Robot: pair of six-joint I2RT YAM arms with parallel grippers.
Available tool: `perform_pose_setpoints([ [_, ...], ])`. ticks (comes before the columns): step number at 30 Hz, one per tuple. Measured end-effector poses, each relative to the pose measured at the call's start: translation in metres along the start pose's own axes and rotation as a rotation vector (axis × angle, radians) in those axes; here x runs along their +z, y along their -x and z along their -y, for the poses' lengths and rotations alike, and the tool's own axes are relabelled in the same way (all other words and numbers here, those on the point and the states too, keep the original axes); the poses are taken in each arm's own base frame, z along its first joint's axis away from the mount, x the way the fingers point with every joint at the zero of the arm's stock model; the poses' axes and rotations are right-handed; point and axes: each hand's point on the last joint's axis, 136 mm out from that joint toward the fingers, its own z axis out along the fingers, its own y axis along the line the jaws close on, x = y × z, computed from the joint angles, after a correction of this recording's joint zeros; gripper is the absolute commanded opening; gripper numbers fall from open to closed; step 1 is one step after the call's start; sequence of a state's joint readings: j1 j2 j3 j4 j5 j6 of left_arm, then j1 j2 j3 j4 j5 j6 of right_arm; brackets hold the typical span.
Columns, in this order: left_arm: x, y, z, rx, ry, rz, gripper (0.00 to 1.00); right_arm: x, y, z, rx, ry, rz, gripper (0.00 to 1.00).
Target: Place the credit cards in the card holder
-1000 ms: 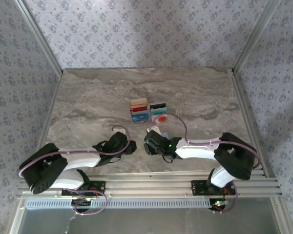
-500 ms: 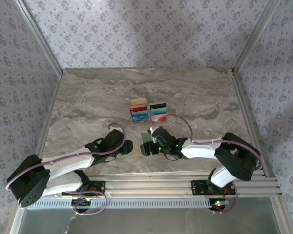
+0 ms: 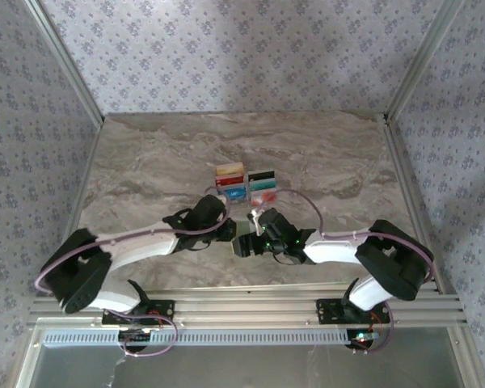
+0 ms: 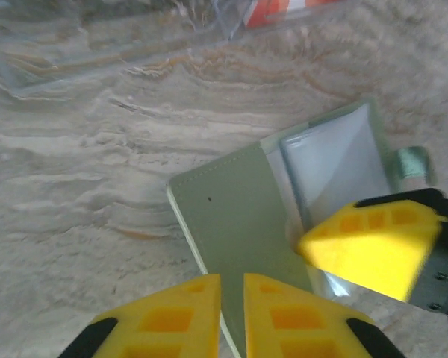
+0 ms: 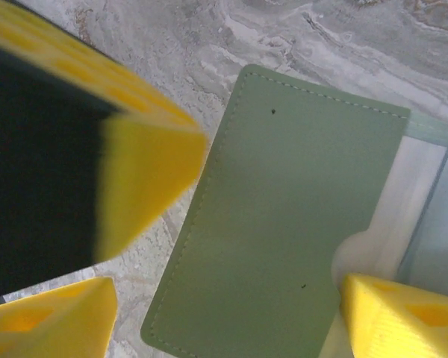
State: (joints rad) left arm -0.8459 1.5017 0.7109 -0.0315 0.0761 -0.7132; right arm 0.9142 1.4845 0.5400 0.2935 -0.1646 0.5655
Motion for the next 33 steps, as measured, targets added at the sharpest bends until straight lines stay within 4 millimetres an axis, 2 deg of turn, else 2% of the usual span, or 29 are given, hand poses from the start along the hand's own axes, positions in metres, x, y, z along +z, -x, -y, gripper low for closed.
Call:
perform_pose_setpoints([
  [5,0.026,-0.012,-0.009,0.000,0.030,-0.061,0.09,-0.006,-0.007,0.006,0.007,-0.032,-0.023,0.67],
  [8,0.027,-0.009,-0.009,0.001,0.029,-0.048,0.09,-0.015,-0.006,0.003,-0.006,-0.044,-0.018,0.59],
  [13,0.027,-0.008,-0.010,0.013,0.035,-0.040,0.10,-0.042,0.013,0.010,-0.021,-0.140,0.064,0.42],
  [18,0.029,-0.008,-0.010,0.023,0.038,-0.037,0.10,-0.051,0.033,0.030,-0.014,-0.301,0.101,0.42],
  [22,0.030,-0.008,-0.010,0.027,0.043,-0.033,0.10,-0.045,0.043,0.046,-0.022,-0.426,0.089,0.42],
  [33,0.030,-0.009,-0.011,0.043,0.039,-0.017,0.10,-0.024,0.019,0.091,-0.039,-0.621,-0.032,0.43],
])
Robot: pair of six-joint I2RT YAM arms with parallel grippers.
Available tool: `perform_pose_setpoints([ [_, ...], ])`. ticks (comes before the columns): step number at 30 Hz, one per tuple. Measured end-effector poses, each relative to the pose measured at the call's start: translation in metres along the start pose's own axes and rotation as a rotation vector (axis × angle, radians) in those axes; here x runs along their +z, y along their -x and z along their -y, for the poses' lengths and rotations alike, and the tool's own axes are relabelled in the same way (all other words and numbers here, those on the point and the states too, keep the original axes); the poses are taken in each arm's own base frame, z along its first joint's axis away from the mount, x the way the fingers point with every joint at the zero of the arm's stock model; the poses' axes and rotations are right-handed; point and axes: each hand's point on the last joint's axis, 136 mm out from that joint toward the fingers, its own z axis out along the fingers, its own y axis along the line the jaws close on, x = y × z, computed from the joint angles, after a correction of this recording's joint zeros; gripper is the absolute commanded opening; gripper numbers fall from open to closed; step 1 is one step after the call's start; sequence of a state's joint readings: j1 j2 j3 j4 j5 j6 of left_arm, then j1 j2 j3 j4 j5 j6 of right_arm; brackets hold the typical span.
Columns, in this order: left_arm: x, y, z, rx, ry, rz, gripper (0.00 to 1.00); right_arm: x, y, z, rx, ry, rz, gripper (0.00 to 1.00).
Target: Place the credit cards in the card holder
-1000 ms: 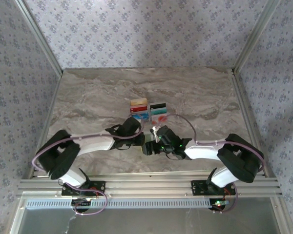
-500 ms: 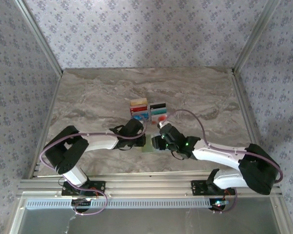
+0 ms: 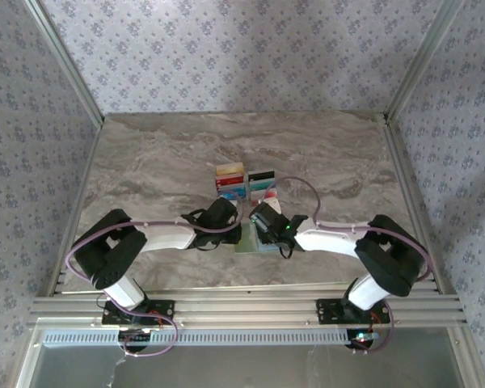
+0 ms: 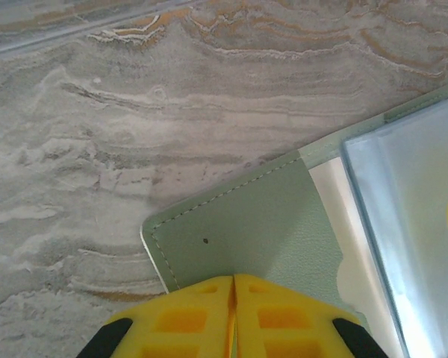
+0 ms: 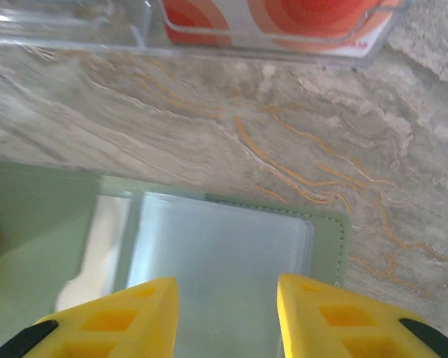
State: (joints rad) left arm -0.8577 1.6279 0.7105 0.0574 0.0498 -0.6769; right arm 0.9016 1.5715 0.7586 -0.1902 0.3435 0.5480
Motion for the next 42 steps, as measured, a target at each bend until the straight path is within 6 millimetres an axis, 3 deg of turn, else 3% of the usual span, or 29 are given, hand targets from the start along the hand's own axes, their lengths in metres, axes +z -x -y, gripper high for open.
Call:
perform_pose_setpoints([
  [5,0.000,0.001,0.000,0.001,-0.001,0.003,0.10,0.009,0.002,-0.001,-0.002,-0.019,-0.005,0.40],
  [11,0.000,0.001,0.000,0.001,-0.001,0.003,0.10,0.010,0.006,-0.003,-0.002,-0.027,0.021,0.24],
  [15,0.001,0.001,0.000,0.000,-0.001,0.003,0.10,0.007,0.005,-0.006,-0.019,-0.036,0.032,0.13],
  [20,0.005,-0.003,-0.003,-0.003,0.001,0.002,0.09,-0.006,0.008,-0.012,-0.042,-0.028,0.061,0.11],
  [24,0.010,0.001,0.001,-0.013,-0.025,0.032,0.09,-0.017,0.015,-0.018,-0.051,0.005,0.087,0.13],
  [30,0.012,0.001,0.003,-0.036,-0.041,0.061,0.08,-0.020,0.015,-0.033,-0.045,0.094,0.070,0.32],
  [35,0.019,0.007,0.011,-0.049,-0.064,0.108,0.08,-0.020,0.017,-0.048,-0.003,0.221,0.059,0.39],
  [42,0.024,0.012,0.015,-0.073,-0.092,0.142,0.08,-0.029,-0.010,-0.054,0.035,0.377,0.007,0.43],
])
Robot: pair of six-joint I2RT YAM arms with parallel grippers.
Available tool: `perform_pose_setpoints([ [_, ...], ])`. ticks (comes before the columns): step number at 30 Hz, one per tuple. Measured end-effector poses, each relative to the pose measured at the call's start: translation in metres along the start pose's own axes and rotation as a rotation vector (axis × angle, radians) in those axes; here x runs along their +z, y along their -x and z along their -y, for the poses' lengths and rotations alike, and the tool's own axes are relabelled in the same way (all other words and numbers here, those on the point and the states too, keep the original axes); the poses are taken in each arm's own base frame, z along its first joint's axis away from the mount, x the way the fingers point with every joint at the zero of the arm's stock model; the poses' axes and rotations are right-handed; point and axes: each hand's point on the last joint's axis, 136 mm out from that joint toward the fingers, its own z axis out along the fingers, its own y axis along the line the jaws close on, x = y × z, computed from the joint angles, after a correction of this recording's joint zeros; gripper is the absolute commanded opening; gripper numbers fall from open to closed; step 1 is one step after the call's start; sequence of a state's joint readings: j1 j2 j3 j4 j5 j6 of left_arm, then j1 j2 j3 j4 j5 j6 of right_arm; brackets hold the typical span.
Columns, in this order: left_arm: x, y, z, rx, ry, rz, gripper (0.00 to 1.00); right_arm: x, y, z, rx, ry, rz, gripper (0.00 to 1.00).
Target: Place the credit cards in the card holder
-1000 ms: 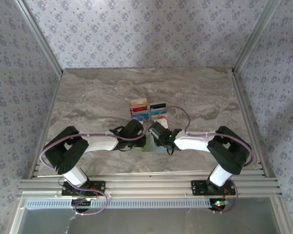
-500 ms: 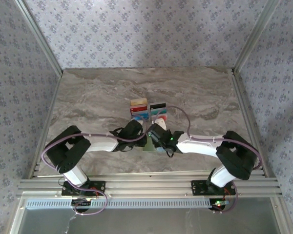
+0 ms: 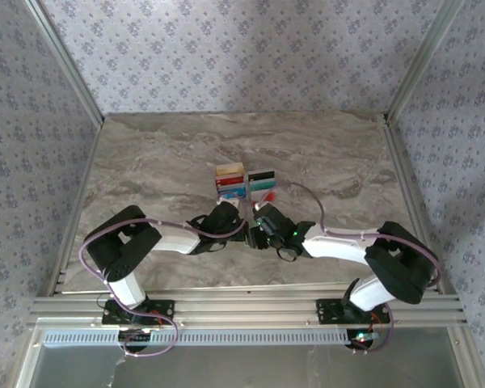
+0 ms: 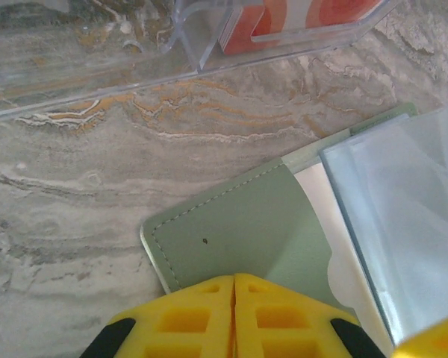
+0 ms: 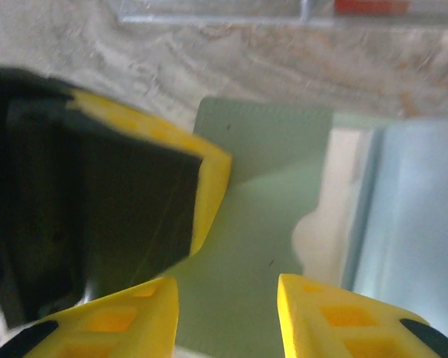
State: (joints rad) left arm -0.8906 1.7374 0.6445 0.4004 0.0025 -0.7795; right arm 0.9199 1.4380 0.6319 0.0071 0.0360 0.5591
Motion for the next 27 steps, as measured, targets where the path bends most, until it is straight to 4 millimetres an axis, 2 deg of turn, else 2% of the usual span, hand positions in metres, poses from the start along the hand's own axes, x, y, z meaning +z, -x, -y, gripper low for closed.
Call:
perform_pose_setpoints([
  [3,0.000,0.000,0.000,-0.004,-0.006,0.006,0.08,-0.015,-0.001,-0.005,-0.013,0.021,0.026,0.44],
  [6,0.000,0.000,0.000,-0.007,-0.008,0.008,0.08,-0.036,0.013,-0.003,0.003,-0.002,0.099,0.49],
  [8,0.000,0.000,0.000,-0.008,-0.009,0.009,0.08,-0.048,0.021,0.007,0.028,-0.049,0.144,0.55],
  [11,0.001,0.000,0.000,-0.007,-0.009,0.009,0.08,-0.057,0.020,0.024,0.065,-0.121,0.169,0.62],
  [19,0.001,0.000,0.000,-0.007,-0.009,0.009,0.08,-0.048,-0.011,0.064,0.126,-0.245,0.103,0.69],
  [27,0.001,0.000,0.000,-0.007,-0.009,0.009,0.08,-0.036,-0.011,0.067,0.162,-0.232,0.083,0.69],
])
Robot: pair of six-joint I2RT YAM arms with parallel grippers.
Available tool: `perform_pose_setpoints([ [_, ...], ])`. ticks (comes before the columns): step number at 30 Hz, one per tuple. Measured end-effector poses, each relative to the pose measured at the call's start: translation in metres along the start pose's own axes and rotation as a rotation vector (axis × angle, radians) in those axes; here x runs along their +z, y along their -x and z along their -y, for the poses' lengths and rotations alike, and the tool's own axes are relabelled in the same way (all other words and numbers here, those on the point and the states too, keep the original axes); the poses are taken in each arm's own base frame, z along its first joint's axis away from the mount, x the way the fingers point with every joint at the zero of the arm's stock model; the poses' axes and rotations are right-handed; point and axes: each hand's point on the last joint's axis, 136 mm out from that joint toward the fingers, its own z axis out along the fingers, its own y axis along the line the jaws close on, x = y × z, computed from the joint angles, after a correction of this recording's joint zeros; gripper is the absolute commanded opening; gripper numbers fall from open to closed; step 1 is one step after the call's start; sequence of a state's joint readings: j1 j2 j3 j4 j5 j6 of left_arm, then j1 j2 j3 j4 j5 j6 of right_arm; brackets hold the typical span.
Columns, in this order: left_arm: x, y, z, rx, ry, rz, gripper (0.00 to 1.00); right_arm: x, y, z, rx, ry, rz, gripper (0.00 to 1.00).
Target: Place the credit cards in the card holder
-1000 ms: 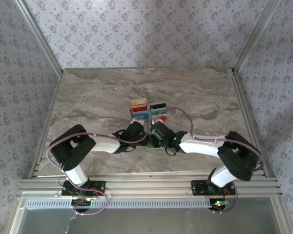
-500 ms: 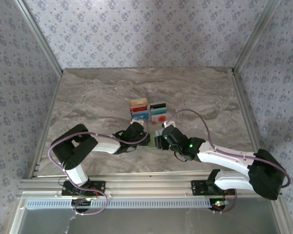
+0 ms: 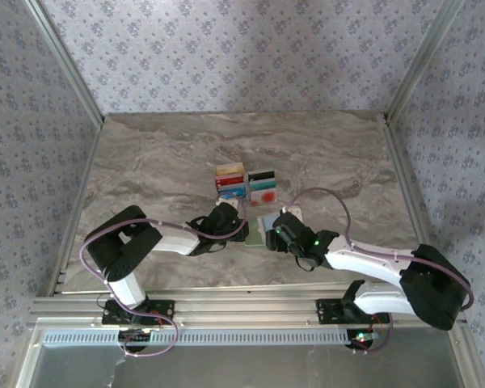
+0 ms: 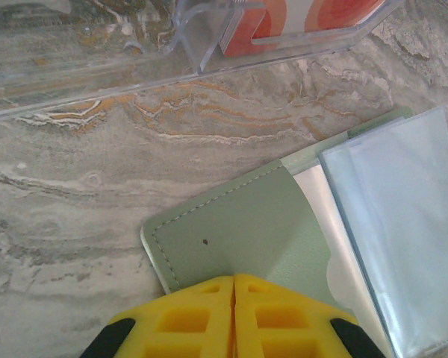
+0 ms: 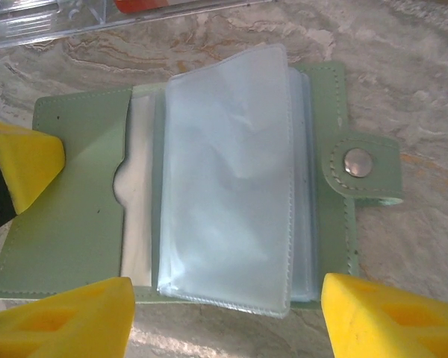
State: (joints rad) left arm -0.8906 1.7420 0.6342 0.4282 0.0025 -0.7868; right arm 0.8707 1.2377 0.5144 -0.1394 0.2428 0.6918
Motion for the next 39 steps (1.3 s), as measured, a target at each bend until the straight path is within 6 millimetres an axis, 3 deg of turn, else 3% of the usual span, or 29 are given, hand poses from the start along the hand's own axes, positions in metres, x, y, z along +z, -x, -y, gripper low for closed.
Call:
perform_pose_setpoints([
  [6,0.000,0.000,0.000,0.000,-0.003,0.003,0.08,0.008,0.001,-0.011,0.017,0.064,-0.018,0.65],
  [16,-0.003,0.004,0.001,-0.015,-0.036,0.000,0.09,0.005,0.007,-0.057,-0.060,0.239,-0.008,0.65],
  [22,-0.010,0.008,0.005,-0.041,-0.110,-0.030,0.17,0.020,-0.002,-0.071,-0.087,0.290,-0.052,0.68],
  [34,-0.060,-0.001,-0.041,-0.135,-0.061,-0.063,0.33,0.030,-0.006,-0.088,-0.096,0.366,-0.074,0.70],
  [39,-0.074,0.002,-0.037,-0.118,-0.060,-0.058,0.35,0.031,-0.009,-0.100,-0.075,0.396,-0.072,0.70],
])
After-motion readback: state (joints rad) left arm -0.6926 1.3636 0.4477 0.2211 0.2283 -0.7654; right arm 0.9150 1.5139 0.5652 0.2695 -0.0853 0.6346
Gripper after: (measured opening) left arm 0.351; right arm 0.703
